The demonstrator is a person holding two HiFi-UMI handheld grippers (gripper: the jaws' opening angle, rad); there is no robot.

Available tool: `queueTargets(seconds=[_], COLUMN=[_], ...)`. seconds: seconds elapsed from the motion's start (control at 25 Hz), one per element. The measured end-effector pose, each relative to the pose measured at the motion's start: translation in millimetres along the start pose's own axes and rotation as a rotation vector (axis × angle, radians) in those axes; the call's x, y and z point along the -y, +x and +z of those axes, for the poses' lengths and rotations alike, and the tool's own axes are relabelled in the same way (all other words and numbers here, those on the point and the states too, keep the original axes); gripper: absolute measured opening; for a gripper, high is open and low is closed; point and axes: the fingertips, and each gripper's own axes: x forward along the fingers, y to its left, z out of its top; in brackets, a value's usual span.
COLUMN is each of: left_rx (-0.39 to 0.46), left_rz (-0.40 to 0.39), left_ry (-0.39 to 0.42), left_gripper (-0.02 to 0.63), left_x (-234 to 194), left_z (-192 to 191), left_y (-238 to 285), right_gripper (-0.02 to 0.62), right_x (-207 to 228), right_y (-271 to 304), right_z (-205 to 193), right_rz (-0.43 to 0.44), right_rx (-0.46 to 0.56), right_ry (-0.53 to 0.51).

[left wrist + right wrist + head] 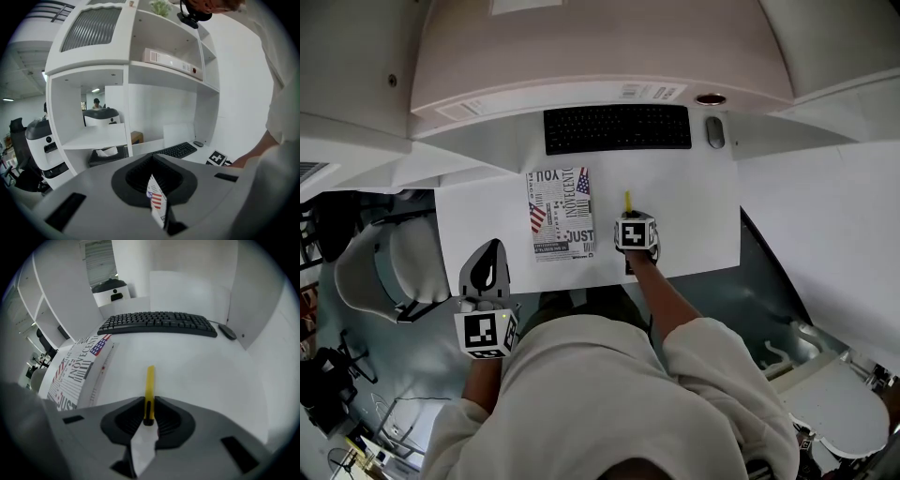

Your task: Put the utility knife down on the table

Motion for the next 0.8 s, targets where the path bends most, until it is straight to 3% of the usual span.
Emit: queueTargets(seconds=[0.8], left_rx=[-0.001], left_rz=[0.009], left_ry=[-0.027], left_gripper=[0.0], left_x=[-7], left_z=[0], left_y=[15], right_gripper=[0.072], right_x=[1], right_y=[4], right_z=[1], right_rz=[0.024], right_rx=[-0.069], right_ry=[0.059])
